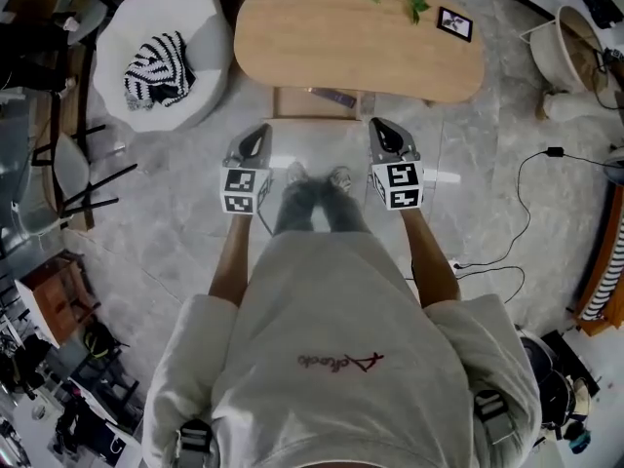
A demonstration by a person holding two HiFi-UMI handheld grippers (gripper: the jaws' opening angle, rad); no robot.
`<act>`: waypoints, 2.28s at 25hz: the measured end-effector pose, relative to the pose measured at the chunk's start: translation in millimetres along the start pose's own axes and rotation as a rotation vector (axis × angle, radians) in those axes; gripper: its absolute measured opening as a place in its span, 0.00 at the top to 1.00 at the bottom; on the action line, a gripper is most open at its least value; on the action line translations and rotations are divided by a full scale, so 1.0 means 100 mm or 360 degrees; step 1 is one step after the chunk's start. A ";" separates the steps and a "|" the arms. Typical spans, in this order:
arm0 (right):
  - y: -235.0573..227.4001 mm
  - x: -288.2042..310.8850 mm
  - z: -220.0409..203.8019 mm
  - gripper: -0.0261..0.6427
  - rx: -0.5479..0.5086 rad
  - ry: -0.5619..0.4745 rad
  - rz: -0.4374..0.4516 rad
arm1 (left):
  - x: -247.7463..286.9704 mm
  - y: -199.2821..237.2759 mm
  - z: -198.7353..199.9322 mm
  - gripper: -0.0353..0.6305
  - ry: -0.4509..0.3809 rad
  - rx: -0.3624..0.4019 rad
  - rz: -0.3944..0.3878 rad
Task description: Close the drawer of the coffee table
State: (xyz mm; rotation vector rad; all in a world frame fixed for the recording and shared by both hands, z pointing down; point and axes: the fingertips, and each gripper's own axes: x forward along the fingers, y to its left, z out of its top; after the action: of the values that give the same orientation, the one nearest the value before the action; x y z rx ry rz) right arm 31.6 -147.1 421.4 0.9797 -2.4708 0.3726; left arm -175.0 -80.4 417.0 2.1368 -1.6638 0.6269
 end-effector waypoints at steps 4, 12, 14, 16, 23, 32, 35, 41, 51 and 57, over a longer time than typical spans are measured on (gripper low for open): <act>-0.04 0.12 -0.24 0.95 0.0011 0.0066 -0.0038 | 0.14 0.10 -0.24 0.94 0.0038 -0.0032 -0.0029; 0.06 0.40 -0.64 0.95 0.0032 0.0180 -0.0133 | 0.32 0.45 -0.78 0.94 0.0091 -0.0067 -0.0080; 0.11 0.42 -0.69 0.95 0.0054 0.0201 -0.0155 | 0.31 0.53 -0.83 0.94 0.0094 -0.0075 -0.0088; 0.16 0.46 -0.72 0.95 0.0066 0.0216 -0.0168 | 0.31 0.61 -0.87 0.94 0.0095 -0.0084 -0.0094; 0.23 0.74 -0.98 0.95 0.0091 0.0258 -0.0181 | 0.49 0.77 -1.24 0.94 0.0141 -0.0127 -0.0122; 0.25 1.12 -1.83 0.95 0.0178 0.0342 -0.0183 | 0.90 0.77 -2.10 0.94 0.0236 -0.0166 -0.0120; 0.28 1.23 -2.20 0.95 0.0214 0.0381 -0.0179 | 1.01 0.80 -2.41 0.94 0.0246 -0.0170 -0.0101; 0.31 1.47 -2.94 0.95 0.0253 0.0456 -0.0159 | 1.23 0.82 -3.12 0.94 0.0301 -0.0210 -0.0078; 0.24 1.82 -3.92 0.95 0.0253 0.0538 -0.0108 | 1.63 0.65 -4.08 0.94 0.0393 -0.0261 -0.0037; 0.14 1.97 -4.30 0.95 0.0255 0.0551 -0.0099 | 1.86 0.72 -4.37 0.94 0.0379 -0.0279 0.0007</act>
State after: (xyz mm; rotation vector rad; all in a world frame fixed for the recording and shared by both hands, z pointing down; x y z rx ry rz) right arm 28.3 -76.6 889.3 0.9605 -2.1191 0.6683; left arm -260.0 -15.2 885.6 1.8583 -1.5345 0.6805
